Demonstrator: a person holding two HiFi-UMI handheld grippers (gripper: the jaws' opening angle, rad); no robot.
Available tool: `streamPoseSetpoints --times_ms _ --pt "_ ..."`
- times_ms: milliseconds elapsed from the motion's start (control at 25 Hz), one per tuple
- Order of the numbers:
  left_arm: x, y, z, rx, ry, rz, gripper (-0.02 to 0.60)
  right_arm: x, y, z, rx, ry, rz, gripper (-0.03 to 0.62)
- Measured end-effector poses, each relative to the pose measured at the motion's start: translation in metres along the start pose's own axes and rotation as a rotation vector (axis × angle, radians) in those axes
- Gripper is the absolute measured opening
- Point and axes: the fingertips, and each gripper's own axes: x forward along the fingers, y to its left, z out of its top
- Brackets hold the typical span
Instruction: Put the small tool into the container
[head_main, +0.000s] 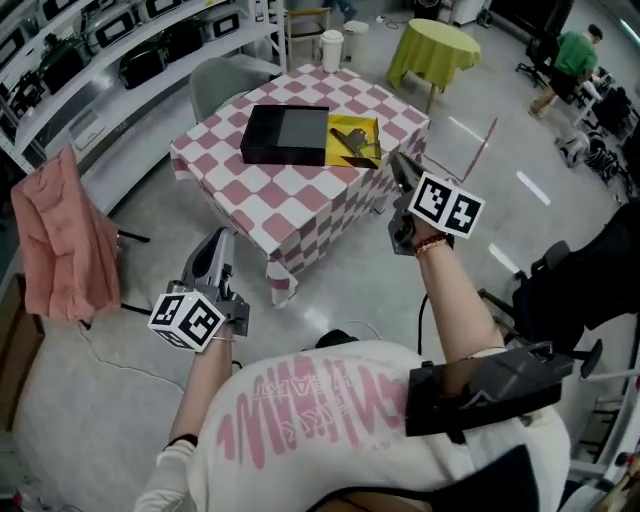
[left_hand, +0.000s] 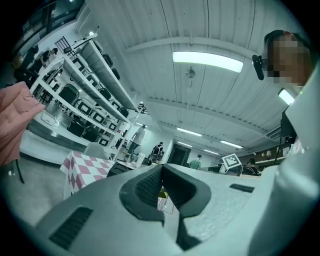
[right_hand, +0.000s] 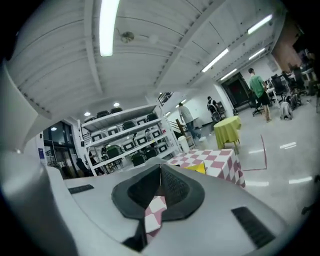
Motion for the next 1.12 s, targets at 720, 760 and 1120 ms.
streamPoseSetpoints --times_ms 720,760,1120 --pt "-0.079 -0.067 -0.007 -0.005 0.006 -0.142 0.008 -0.162 0.066 -0.046 -0.115 -0.069 -0.023 0.006" --pt "-0.083 -0.07 -0.009 -0.008 0.009 -0.142 0.008 -0.167 0.067 -0.05 -0.114 -0.061 -0.025 0.006" --pt "-0.114 -0.083 -0.018 -0.024 0.009 -0.123 0.008 -0.199 0.065 -0.072 -0.129 -0.017 -0.044 0.006"
